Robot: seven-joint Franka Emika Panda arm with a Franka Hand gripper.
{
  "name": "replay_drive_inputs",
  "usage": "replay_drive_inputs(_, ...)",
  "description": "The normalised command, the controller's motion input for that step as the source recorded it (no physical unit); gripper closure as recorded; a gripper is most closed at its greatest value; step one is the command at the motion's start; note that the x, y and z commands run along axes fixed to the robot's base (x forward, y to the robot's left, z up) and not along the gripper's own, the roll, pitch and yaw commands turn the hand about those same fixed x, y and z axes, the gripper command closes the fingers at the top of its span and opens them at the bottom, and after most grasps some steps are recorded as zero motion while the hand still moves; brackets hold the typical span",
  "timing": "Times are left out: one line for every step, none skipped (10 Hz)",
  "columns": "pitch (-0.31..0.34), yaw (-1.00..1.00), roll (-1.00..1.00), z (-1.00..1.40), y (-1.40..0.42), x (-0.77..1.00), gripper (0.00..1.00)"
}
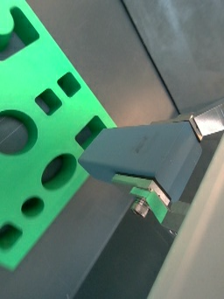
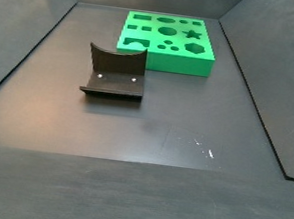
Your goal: Insert the rectangle object.
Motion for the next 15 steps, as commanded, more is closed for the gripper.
replay_drive_inputs(0.0,-0.17,-0.08,-0.78,0.0,0.48,1.0)
replay_drive_inputs(-0.019,-0.19,-0.1,-0.69,0.0,0.38,1.0)
replay_drive_inputs(-0.006,-0.14,-0.05,-0.4,0.0,0.13,1.0)
replay_drive_inputs(0.0,-0.02,0.0,-0.23,0.0,0.03,1.0)
replay_drive_inputs(0.0,-0.01,0.0,-0.18,0.0,0.03,1.0)
replay_drive_inputs(0.0,-0.02,0.0,-0.24,0.0,0.13,1.0)
replay_drive_inputs(0.0,-0.1,-0.01,-0.41,0.0,0.41,1.0)
replay_drive_inputs(0.01,-0.08,0.0,-0.33,-0.01,0.39,1.0)
replay_drive_inputs(0.081,-0.04,0.0,-0.23,0.0,0.45,1.0)
replay_drive_inputs(0.123,0.0,0.05,-0.19,0.0,0.48,1.0)
replay_drive_inputs(0.12,0.0,0.08,-0.22,0.0,0.38,1.0)
replay_drive_inputs(0.0,0.0,0.07,-0.31,-0.03,0.04,1.0)
replay_drive_inputs(0.0,0.0,0.15,-0.42,-0.05,0.0,1.0)
replay_drive_inputs(0.0,0.0,0.25,-0.4,-0.13,0.0,1.0)
replay_drive_inputs(0.0,0.0,0.28,-0.42,-0.16,0.0,1.0)
